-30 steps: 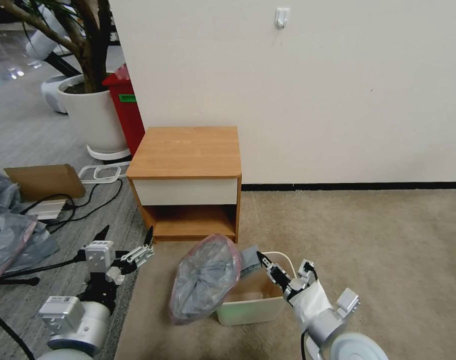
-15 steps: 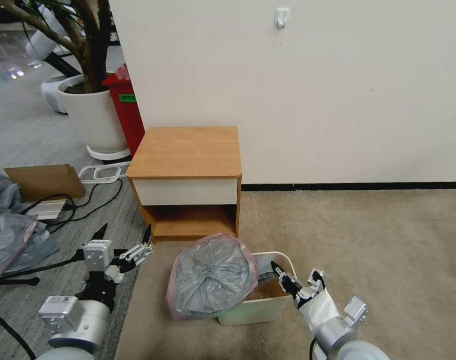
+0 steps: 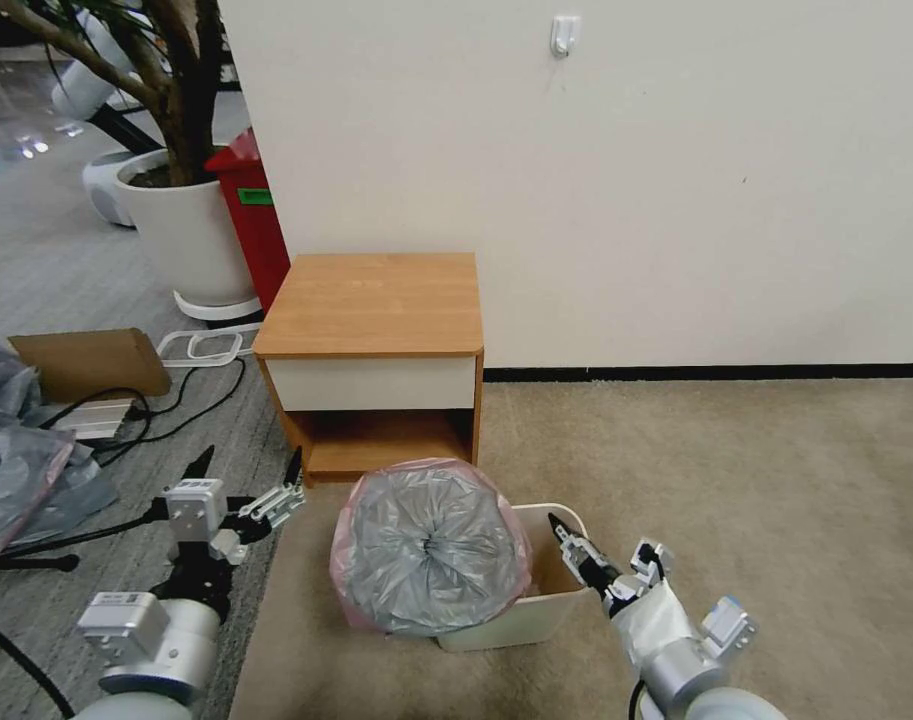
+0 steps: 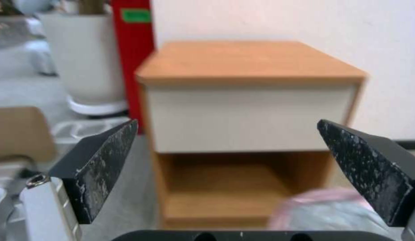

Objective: Pick up the garbage bag from the table and place it over the trash can.

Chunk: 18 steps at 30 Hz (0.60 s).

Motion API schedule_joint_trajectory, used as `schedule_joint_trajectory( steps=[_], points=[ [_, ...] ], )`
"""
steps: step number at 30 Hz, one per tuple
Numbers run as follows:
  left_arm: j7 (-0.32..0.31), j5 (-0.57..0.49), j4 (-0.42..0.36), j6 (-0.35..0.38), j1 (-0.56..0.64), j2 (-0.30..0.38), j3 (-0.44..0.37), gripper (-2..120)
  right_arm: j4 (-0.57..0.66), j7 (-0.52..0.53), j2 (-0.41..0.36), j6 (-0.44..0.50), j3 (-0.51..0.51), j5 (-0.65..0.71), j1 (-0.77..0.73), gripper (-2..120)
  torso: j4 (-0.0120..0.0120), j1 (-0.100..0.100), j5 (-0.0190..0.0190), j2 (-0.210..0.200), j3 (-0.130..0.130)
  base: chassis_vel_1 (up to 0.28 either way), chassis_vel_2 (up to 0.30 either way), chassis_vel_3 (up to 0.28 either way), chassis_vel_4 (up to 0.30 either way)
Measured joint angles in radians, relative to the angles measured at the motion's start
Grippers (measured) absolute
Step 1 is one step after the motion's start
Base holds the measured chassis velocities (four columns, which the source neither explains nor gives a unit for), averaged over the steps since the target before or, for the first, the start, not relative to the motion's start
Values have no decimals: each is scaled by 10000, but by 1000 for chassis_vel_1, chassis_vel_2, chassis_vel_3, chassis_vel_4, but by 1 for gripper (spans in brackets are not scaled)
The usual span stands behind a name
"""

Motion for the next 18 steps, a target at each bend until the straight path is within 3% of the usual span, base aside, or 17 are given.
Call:
schedule_joint_trajectory(
  steps=[2,4,5,8,13,18],
  points=[
    [-2,48,-1,67,-1,24,186,100,17,0,24,35,0,-39,1,72,0,0,0,0,0,0,0,0,0],
    [-19,367,122,226,-44,142,875,100,29,0,114,190,6,-206,8,86,0,0,0,0,-1,0,0,0,0],
    [-19,367,122,226,-44,142,875,100,29,0,114,190,6,-206,8,86,0,0,0,0,-1,0,0,0,0],
    [-286,664,260,912,-123,227,1427,100,30,0,172,411,71,-302,-6,98,0,0,0,0,0,0,0,0,0],
    [-989,761,525,1776,-248,208,1970,98,74,13,158,450,97,-306,-4,100,0,0,1,0,0,0,0,0,0],
    [-1357,758,818,2027,-343,214,2242,92,113,25,155,450,93,-294,-3,100,0,0,0,1,0,0,0,0,0]
  ],
)
